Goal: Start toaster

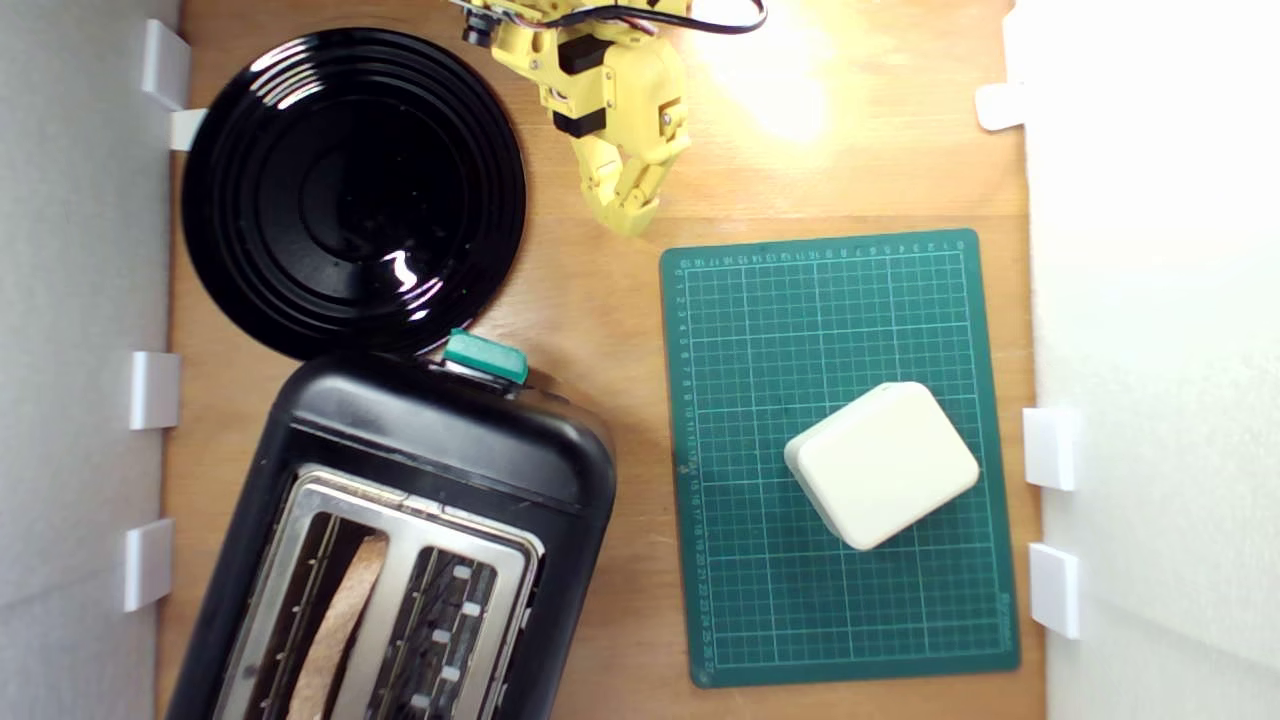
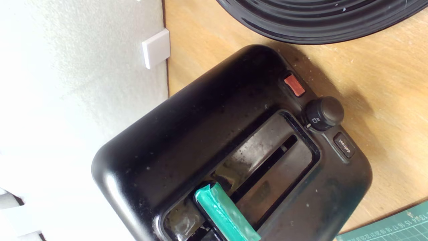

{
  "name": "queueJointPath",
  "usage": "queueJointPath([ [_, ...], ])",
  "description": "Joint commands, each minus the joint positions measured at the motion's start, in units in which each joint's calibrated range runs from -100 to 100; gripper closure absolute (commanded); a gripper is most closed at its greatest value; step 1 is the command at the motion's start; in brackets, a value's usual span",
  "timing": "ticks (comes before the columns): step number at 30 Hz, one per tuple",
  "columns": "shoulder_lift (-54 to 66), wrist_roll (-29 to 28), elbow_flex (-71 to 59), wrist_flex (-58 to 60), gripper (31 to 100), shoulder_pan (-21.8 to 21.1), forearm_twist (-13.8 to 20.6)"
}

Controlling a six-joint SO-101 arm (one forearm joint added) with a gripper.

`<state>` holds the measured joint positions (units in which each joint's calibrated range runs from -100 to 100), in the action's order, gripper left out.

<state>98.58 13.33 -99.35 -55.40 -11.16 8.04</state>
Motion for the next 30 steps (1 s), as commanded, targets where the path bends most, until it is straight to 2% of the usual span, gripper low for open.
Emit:
queueJointPath([
  [1, 0.8, -0.3, -0.5, -0.5, 98.9, -0.3, -0.1],
  [12, 0.8, 0.5, -0.5, -0.4, 98.9, 0.3, 1.0],
  [18, -1.4, 4.9, -0.4, -0.4, 98.9, 0.5, 0.0],
  [27, -11.2, 7.7, 14.1, -0.4, 98.9, 0.5, 0.0],
  [30, -16.8, 9.6, 20.4, -0.4, 98.9, 2.4, 0.0],
])
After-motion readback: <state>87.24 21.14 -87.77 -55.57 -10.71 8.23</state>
